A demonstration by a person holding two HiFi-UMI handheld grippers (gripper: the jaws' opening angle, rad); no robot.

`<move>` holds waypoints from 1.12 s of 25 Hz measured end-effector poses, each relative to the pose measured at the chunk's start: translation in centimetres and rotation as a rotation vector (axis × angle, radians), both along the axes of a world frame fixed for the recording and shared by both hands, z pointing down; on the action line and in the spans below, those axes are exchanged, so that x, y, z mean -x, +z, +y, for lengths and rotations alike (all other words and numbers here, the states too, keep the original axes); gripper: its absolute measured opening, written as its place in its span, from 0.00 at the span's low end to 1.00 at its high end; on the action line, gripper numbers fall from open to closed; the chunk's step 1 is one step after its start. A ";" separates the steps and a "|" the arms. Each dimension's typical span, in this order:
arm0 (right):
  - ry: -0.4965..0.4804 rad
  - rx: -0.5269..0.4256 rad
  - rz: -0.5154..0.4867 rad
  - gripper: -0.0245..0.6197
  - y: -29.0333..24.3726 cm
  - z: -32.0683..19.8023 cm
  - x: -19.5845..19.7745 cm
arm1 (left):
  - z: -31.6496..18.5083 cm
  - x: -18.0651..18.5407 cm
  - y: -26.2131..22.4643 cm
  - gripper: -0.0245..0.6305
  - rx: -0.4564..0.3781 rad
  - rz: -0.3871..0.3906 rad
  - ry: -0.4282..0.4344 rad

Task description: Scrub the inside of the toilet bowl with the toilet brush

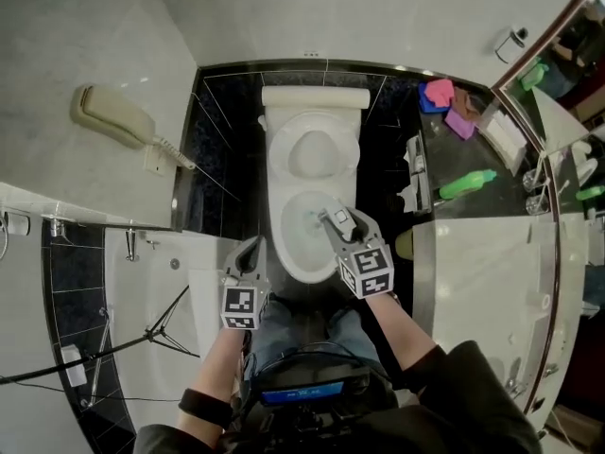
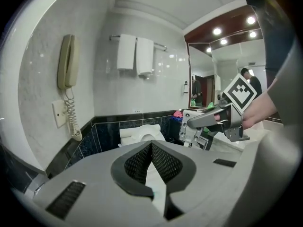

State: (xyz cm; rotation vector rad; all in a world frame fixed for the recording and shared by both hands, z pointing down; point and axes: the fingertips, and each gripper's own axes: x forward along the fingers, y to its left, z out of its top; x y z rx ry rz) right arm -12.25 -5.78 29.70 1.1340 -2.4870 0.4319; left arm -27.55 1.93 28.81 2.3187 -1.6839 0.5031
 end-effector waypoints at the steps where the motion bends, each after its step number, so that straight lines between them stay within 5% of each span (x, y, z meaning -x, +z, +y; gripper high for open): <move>1: -0.001 -0.009 -0.001 0.36 -0.7 0.3 -0.1 | 0.0 -0.1 -0.6 0.04 -0.006 0.006 0.003; 28: 0.046 -0.046 -0.021 0.36 -3.6 5.3 -2.4 | 1.2 -0.2 -4.1 0.04 -0.096 -0.001 -0.023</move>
